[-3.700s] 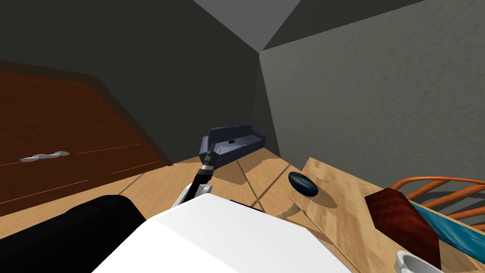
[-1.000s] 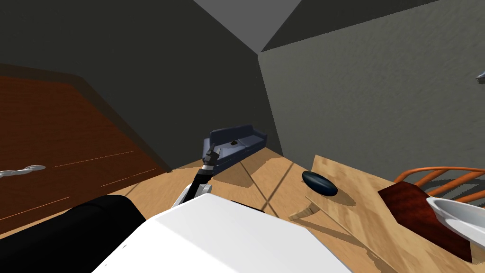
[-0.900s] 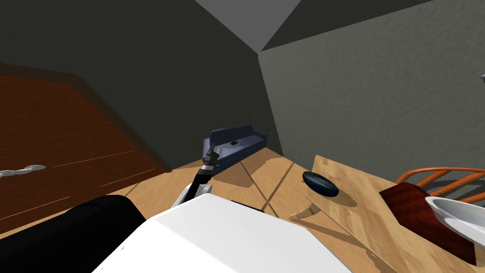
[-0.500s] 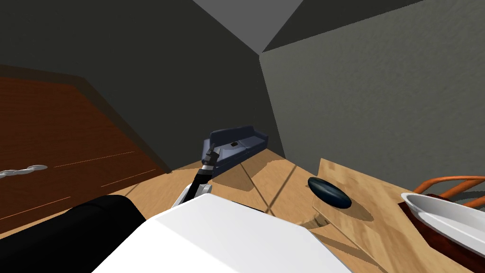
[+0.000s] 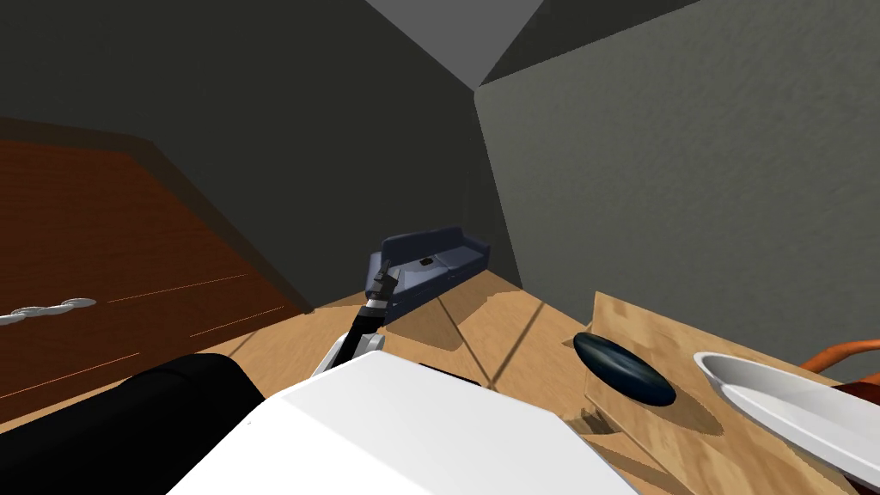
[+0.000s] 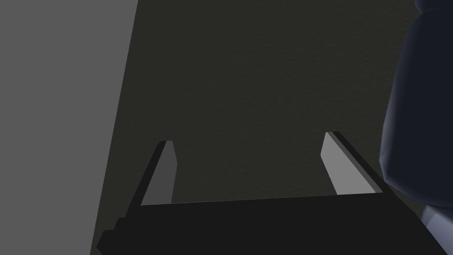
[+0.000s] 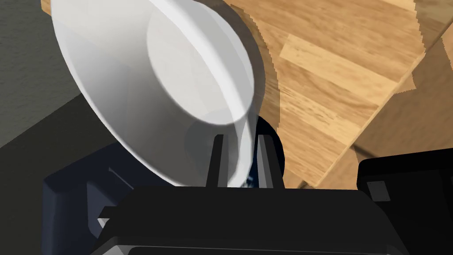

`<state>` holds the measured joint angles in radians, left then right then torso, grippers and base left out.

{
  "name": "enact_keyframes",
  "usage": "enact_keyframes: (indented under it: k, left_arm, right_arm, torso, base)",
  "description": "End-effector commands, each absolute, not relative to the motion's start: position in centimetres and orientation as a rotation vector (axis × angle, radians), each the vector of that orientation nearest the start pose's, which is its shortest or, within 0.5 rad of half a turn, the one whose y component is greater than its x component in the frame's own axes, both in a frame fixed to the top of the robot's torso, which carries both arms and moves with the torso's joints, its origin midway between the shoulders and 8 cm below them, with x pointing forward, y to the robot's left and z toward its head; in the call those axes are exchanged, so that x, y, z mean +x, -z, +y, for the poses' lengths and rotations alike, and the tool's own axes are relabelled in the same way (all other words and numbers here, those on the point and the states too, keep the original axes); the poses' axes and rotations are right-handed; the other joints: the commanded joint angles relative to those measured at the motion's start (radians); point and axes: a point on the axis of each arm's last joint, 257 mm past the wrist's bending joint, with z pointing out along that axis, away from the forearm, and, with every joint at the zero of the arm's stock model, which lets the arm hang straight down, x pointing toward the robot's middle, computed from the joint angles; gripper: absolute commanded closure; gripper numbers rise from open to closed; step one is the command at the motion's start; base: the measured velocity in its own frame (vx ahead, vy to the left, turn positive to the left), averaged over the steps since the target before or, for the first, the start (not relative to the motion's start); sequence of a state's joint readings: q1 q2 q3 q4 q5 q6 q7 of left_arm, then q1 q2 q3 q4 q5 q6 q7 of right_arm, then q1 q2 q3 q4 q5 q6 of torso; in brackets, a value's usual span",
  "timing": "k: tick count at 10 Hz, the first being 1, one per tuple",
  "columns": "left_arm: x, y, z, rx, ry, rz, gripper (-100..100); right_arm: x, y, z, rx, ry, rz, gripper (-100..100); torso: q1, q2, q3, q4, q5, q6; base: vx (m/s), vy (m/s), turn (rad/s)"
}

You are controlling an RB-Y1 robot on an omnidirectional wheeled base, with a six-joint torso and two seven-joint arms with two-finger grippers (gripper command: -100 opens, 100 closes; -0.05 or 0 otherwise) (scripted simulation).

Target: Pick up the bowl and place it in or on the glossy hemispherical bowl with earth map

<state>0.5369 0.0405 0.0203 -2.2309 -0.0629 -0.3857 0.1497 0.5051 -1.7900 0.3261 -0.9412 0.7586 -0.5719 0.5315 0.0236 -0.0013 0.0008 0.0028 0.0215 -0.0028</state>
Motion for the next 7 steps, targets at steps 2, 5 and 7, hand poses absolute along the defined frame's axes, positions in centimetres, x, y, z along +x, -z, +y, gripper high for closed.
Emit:
enact_keyframes:
  k: [2, 5, 7]
  left_arm:
    - [36.6, 3.4, 28.9, -0.818, 1.310, 0.767, 0]
    - [36.6, 3.4, 28.9, -0.818, 1.310, 0.767, 0]
    - [36.6, 3.4, 28.9, -0.818, 1.310, 0.767, 0]
  right_arm:
    - [20.4, 21.2, -78.6, -1.535, 0.705, 2.522, 100]
    - [20.0, 23.0, -76.7, -1.546, 0.613, 2.517, 100]
    - [20.0, 23.2, -76.7, -1.547, 0.610, 2.516, 100]
  torso:
    - [0.000, 0.002, 0.001, 0.001, 0.001, 0.001]
    - [0.003, 0.000, 0.000, 0.000, 0.002, 0.001]
    - [0.003, 0.001, 0.001, 0.001, 0.002, 0.001]
  base:
    - [0.054, 0.006, 0.033]
    - [0.081, 0.027, 0.048]
    - [0.044, 0.011, 0.025]
